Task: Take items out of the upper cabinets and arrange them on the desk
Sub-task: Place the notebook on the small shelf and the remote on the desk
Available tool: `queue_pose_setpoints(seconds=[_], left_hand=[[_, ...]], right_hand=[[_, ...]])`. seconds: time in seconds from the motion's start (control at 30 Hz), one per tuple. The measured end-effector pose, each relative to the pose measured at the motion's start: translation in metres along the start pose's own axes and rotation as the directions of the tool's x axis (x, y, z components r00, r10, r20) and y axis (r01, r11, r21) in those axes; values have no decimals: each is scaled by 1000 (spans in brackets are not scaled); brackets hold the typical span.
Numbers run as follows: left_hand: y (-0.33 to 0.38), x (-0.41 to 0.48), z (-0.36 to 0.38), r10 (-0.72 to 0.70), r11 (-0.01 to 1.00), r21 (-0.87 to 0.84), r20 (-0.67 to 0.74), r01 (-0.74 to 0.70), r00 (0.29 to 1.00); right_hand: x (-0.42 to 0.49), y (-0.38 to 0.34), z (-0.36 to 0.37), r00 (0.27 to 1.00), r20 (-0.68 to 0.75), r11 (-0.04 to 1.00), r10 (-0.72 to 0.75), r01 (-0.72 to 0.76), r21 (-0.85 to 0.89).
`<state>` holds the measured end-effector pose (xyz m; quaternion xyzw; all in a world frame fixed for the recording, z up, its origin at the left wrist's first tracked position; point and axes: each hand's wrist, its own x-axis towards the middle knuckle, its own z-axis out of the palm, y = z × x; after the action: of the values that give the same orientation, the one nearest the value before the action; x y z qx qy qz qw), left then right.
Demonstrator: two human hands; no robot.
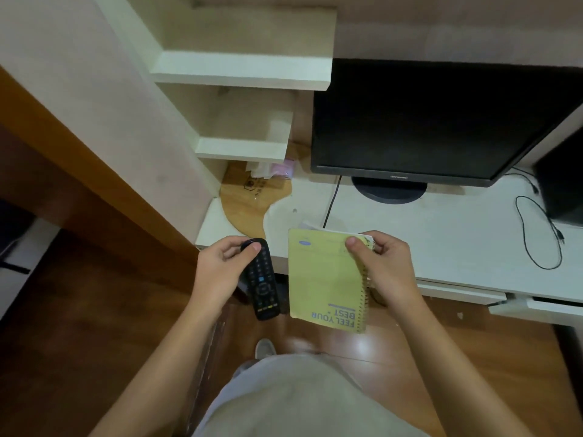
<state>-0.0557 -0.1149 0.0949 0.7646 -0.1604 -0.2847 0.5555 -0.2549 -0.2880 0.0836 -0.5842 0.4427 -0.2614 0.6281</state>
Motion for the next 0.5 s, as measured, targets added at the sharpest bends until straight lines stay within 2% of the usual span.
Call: queue_pose_setpoints(seconds=[0.23, 0.5], left_hand=[[6, 41, -26, -11, 999, -46, -27, 10, 1000], [15, 111, -45, -38, 999, 10, 68, 37, 997]], right_hand=[[37, -33, 41, 996, 28, 993, -87, 89, -73], [58, -30, 77, 993, -102, 994, -56, 46, -95]])
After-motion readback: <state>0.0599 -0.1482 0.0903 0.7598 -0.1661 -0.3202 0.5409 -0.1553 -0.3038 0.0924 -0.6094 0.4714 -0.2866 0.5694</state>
